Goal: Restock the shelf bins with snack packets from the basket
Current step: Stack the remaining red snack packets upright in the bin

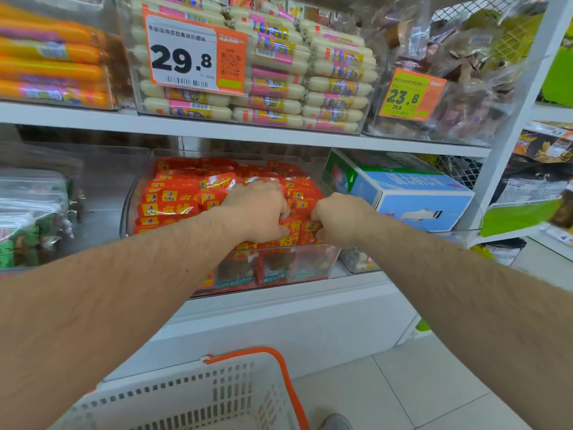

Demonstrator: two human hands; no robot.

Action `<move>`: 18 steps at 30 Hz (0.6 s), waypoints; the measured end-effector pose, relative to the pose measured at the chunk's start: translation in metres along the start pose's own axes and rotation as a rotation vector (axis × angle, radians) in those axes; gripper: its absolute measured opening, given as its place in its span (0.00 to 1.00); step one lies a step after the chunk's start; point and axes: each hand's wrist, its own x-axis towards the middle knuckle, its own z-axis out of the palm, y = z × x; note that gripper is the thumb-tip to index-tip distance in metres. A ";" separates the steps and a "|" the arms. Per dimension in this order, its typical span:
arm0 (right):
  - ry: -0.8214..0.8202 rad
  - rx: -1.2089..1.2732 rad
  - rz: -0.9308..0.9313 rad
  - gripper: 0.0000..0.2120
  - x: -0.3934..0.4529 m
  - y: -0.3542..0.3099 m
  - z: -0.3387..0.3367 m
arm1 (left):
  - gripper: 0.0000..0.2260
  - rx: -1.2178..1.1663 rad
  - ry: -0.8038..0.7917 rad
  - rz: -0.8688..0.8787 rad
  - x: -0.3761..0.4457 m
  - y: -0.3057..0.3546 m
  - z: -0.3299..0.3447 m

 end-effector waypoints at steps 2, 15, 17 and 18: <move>0.039 -0.015 0.064 0.06 -0.008 -0.004 -0.001 | 0.10 0.020 0.053 0.001 -0.007 0.004 -0.002; 0.294 0.613 -0.024 0.09 -0.047 -0.172 0.075 | 0.11 -0.345 0.193 -0.245 -0.181 -0.015 0.076; 0.092 0.661 -0.062 0.09 -0.046 -0.203 0.101 | 0.12 -0.377 0.037 -0.374 -0.211 -0.023 0.106; 0.011 0.679 -0.073 0.08 -0.046 -0.217 0.116 | 0.12 -0.397 -0.032 -0.424 -0.223 -0.026 0.119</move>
